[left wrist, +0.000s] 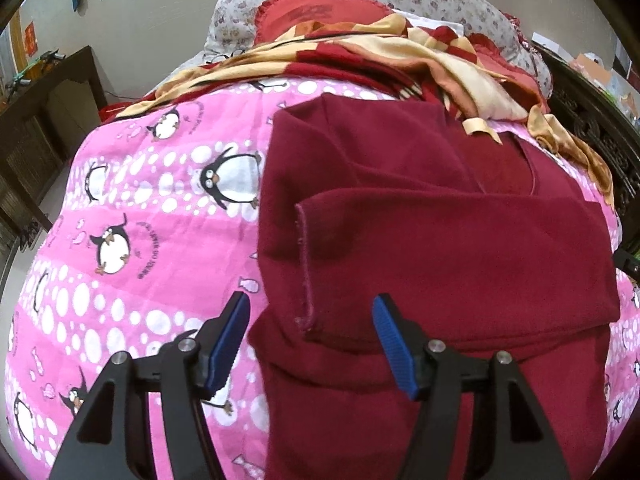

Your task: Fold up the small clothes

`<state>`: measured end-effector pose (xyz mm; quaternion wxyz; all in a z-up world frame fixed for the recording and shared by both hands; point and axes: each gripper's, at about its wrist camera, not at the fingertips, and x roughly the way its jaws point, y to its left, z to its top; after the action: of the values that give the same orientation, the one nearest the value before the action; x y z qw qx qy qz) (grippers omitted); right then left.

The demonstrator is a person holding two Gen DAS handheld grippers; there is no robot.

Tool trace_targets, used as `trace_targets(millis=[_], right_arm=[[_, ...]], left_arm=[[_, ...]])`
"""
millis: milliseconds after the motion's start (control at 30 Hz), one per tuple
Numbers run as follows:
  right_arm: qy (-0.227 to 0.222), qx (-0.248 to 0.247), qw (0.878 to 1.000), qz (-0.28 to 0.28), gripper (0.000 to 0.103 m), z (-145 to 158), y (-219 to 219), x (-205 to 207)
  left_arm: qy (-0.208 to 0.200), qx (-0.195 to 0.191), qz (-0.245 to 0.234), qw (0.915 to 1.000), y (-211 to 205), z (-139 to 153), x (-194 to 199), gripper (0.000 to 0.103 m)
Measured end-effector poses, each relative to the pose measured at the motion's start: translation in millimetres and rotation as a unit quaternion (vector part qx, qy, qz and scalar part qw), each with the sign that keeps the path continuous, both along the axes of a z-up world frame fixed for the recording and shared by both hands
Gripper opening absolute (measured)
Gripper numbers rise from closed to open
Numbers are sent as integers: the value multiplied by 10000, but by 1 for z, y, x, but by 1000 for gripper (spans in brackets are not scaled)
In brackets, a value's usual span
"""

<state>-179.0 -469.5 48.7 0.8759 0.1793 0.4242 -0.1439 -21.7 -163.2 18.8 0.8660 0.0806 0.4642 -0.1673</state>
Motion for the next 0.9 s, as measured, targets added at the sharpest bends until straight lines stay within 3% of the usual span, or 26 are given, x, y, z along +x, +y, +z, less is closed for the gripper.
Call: trace_targets(millis=[367,467,700,900], right_arm=[[-74,101,9998,169,50,-1,4,41],[-13,-95,9998,169,50,-6,5,57],[13,-255,9997,49,50,-16,-2,90],[-144,-176,9997,44,50,-3,-3,76]], left_arm=[[-25,-68,210,9998,-7,-2,26,68],[18,-48,187,9998,-11,-6,35,68],[99,-128,382,9991,-8,-15,49,84],[132,-218,418,9988,1,-17,45,86]])
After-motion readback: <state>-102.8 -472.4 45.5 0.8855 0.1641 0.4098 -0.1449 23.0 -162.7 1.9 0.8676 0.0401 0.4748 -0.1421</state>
